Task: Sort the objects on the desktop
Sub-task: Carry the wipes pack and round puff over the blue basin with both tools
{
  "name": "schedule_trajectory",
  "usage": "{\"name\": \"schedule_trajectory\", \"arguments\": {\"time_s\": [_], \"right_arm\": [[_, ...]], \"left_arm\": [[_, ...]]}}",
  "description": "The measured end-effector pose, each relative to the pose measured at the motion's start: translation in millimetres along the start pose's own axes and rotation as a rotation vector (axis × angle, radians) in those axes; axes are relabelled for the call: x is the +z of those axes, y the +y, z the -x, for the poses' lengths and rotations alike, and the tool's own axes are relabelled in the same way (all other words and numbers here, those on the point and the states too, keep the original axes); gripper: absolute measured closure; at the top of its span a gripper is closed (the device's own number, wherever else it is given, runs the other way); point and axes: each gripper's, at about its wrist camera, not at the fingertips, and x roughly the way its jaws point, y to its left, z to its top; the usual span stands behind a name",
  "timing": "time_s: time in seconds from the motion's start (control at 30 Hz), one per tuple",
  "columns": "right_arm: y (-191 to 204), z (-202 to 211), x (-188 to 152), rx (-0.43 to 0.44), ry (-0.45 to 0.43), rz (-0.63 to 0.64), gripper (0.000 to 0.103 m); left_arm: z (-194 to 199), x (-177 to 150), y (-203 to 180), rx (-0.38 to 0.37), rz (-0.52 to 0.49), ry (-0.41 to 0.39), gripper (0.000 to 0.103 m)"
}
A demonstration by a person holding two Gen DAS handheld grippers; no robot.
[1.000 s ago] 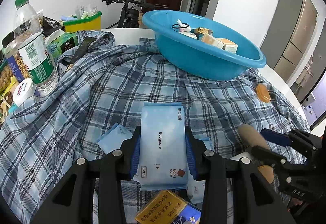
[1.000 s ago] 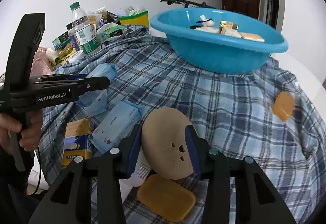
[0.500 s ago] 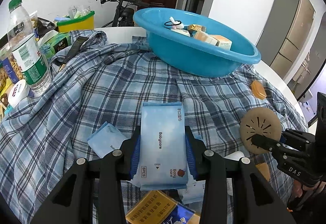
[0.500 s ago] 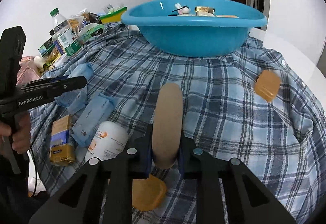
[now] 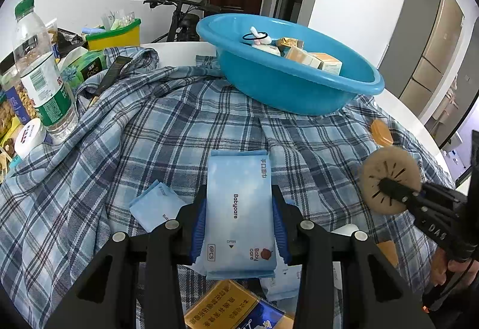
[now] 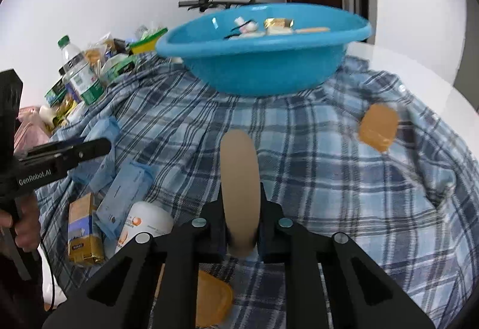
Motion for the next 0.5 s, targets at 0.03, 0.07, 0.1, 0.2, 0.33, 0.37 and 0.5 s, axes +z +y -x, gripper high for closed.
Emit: {"name": "schedule_trajectory", "arguments": {"time_s": [0.03, 0.07, 0.1, 0.2, 0.33, 0.37, 0.5], "right_arm": [[0, 4, 1, -0.009, -0.018, 0.004, 0.091], [0, 8, 2, -0.02, -0.037, 0.007, 0.091], [-1, 13, 4, -0.031, -0.056, 0.009, 0.091], [-2, 23, 9, -0.061, -0.095, 0.008, 0.091], [-4, 37, 13, -0.106, -0.154, 0.006, 0.091], [-4, 40, 15, -0.114, -0.166, 0.008, 0.091], [-4, 55, 23, -0.112, -0.228, 0.018, 0.09]], "left_arm": [[1, 0, -1, 0.002, 0.0, -0.006, 0.062], [2, 1, -1, 0.004, 0.0, -0.015, 0.062], [3, 2, -2, 0.005, -0.001, -0.022, 0.062], [8, 4, -6, 0.002, -0.001, -0.054, 0.062], [14, 8, -12, -0.022, -0.003, -0.097, 0.062], [16, 9, -14, -0.035, -0.001, -0.109, 0.062], [26, 16, -21, -0.043, -0.006, -0.175, 0.062]]}}
